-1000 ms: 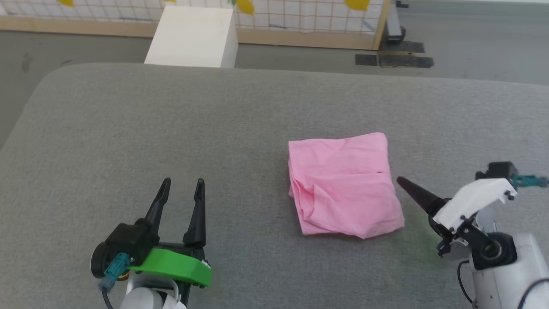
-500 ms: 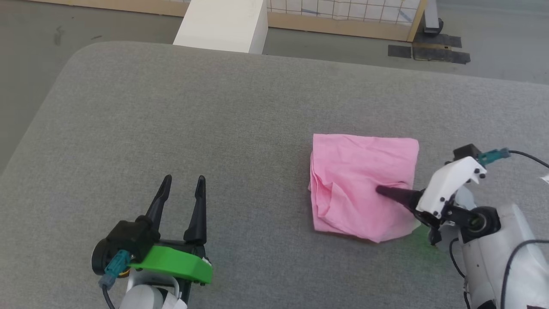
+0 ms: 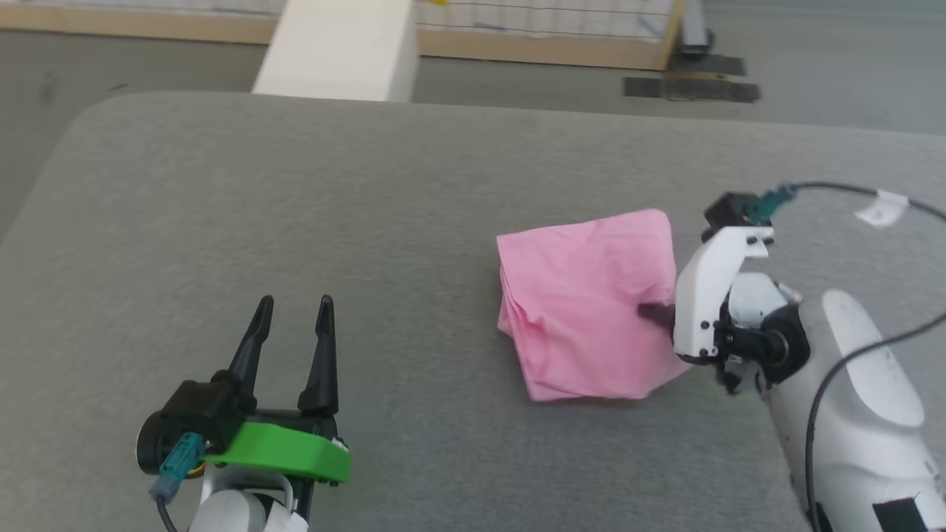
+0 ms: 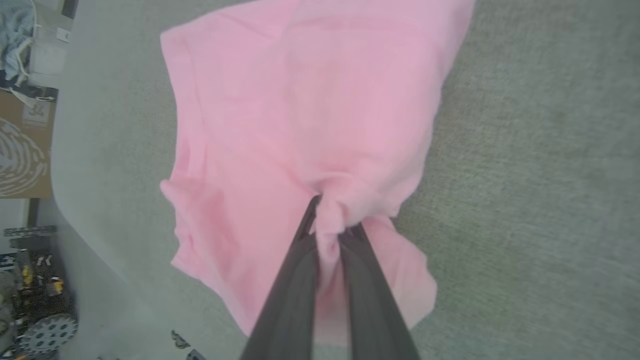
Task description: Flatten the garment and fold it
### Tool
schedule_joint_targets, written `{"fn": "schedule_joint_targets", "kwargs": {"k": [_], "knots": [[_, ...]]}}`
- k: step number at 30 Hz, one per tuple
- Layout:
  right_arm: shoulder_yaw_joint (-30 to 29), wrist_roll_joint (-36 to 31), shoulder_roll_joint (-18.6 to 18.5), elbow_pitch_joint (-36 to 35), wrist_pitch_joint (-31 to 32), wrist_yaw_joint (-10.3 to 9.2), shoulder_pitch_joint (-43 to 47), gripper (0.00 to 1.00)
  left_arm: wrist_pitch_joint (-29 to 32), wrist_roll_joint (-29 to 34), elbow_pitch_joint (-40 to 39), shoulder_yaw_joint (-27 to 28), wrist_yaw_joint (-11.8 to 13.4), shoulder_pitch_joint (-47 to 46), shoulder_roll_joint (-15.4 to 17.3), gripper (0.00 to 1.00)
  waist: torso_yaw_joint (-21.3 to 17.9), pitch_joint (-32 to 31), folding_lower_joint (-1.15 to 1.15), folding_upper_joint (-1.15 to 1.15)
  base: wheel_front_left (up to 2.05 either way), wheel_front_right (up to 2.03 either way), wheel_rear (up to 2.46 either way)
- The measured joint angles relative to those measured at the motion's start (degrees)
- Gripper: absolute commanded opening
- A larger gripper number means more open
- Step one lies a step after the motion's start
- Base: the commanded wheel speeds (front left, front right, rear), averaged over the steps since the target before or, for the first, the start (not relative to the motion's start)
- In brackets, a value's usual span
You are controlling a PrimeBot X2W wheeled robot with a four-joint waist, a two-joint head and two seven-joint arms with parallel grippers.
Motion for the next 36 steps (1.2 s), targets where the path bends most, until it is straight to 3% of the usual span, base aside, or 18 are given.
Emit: {"fn": "schedule_joint_targets", "kwargs": {"k": [8, 15, 24, 34, 35, 36], "knots": [[10.4, -10.2, -7.7, -4.1, -0.2, 0.00, -4.5, 0.00, 0.0, 0.6, -1.1, -0.5, 0.0, -0.6, 0.0, 1.00, -7.8, 0.8, 0.00, 0.00, 0.00, 0.00, 0.00], [14.4, -19.2, -14.4, -3.3, -4.7, 0.00, -8.8, 0.00, 0.0, 2.7, -2.0, -2.0, -0.1, -3.3, 0.3, 1.00, -15.3, 2.8, 0.00, 0.00, 0.00, 0.00, 0.00], [6.2, -30.4, -15.7, 4.2, -14.9, 0.01, -11.4, 0.00, 0.0, 3.5, -2.6, -4.0, -0.3, -6.2, 3.8, 1.00, -22.7, 8.1, 0.00, 0.00, 0.00, 0.00, 0.00], [-9.8, -44.8, -11.8, 11.4, -27.1, 0.01, -13.8, 0.00, 0.0, 3.5, -2.6, -5.5, -0.3, -7.7, 7.1, 1.00, -25.9, 15.2, 0.01, 0.00, 0.00, 0.00, 0.00], [-11.0, -45.7, -11.2, 12.0, -28.0, 0.01, -13.8, 0.33, 0.0, 3.5, -2.5, -5.5, -0.3, -7.7, 7.2, 1.00, -25.8, 15.3, 0.01, 0.00, 0.00, 0.00, 0.00], [-13.4, -48.4, -10.3, 13.2, -31.7, 0.01, -13.9, 1.00, 0.0, 3.4, -2.3, -5.4, -0.3, -7.7, 6.7, 1.00, -25.4, 14.6, 0.01, 0.00, 0.00, 0.00, 0.00]]}}
